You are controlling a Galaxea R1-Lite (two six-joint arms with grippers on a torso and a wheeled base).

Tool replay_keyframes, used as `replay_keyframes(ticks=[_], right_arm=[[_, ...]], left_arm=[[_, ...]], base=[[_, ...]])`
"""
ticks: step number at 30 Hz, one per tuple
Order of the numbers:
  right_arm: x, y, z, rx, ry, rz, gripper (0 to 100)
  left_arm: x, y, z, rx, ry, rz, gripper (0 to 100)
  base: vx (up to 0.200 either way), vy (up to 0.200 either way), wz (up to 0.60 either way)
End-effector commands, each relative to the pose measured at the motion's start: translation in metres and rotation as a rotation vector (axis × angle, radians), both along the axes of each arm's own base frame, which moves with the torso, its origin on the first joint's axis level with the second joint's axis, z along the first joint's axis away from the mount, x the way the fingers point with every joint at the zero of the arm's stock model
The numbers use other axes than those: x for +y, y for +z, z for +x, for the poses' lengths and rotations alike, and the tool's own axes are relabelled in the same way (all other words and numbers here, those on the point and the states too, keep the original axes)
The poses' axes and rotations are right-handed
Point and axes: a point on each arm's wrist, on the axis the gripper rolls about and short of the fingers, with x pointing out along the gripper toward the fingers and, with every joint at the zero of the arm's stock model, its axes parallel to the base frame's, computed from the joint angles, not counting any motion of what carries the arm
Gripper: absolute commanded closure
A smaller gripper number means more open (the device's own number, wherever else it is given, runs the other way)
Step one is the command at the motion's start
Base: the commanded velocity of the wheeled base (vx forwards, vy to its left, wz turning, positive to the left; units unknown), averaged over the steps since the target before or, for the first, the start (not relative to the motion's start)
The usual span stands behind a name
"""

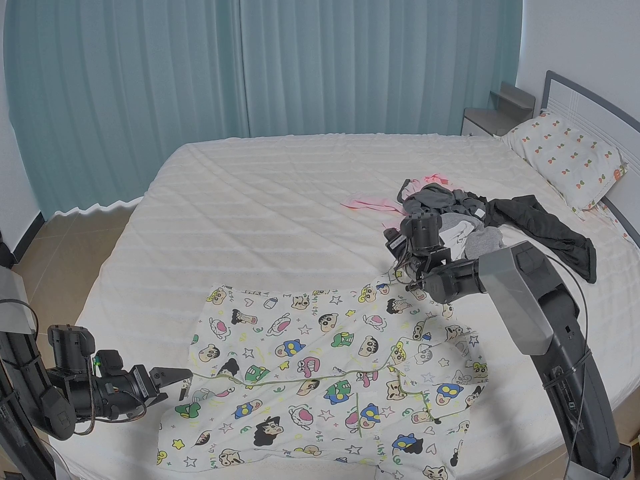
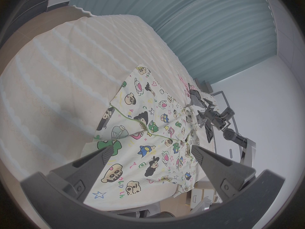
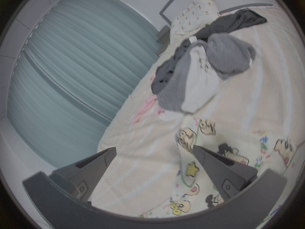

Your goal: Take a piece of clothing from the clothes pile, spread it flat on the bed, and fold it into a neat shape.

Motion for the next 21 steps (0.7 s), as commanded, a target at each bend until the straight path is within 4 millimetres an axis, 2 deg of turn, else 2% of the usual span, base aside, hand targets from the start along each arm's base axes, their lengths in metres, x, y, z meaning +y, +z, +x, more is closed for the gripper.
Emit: replay_keyframes(ticks=[1,2,3,4,9,12,14,17,18,19,21], right_arm=[[-0.005,0.109,-0.013,-0.206,0.018,0.011,0],[-0.009,0.137,-0.019,-0.270,0.024,0.001,0],[-0.012,0.151,-0.028,-0.302,0.039,-0.018,0],[-0.016,0.147,-0.037,-0.287,0.064,-0.045,0],[-0.038,0.102,-0.100,-0.292,0.270,-0.256,0],[-0.049,0.059,-0.138,-0.230,0.348,-0.409,0],[-0.056,0.039,-0.157,-0.170,0.367,-0.443,0],[-0.067,0.017,-0.182,-0.088,0.379,-0.454,0],[-0.067,0.016,-0.183,-0.081,0.379,-0.456,0],[-0.072,0.006,-0.202,-0.041,0.399,-0.458,0],[-0.073,0.002,-0.209,-0.030,0.406,-0.460,0]], left_arm=[[0.000,0.001,-0.005,0.007,0.001,-0.001,0],[0.000,0.001,-0.005,0.005,0.001,-0.001,0],[0.000,0.001,-0.005,0.005,0.001,-0.001,0],[-0.001,0.002,-0.005,0.002,-0.001,-0.001,0],[-0.001,0.004,-0.005,-0.012,-0.007,-0.002,0],[-0.001,0.003,-0.005,-0.017,-0.013,0.010,0],[-0.001,0.004,-0.003,-0.037,-0.020,0.025,0],[0.001,0.007,0.008,-0.100,-0.012,0.062,0],[0.001,0.008,0.009,-0.105,-0.010,0.065,0],[-0.001,0.004,0.019,-0.108,0.015,0.097,0],[-0.002,0.001,0.023,-0.102,0.021,0.109,0]], base=[[0.000,0.000,0.00],[0.000,0.000,0.00],[0.000,0.000,0.00],[0.000,0.000,0.00],[0.000,0.000,0.00],[0.000,0.000,0.00],[0.000,0.000,0.00],[0.000,0.000,0.00],[0.000,0.000,0.00],[0.000,0.000,0.00],[0.000,0.000,0.00]])
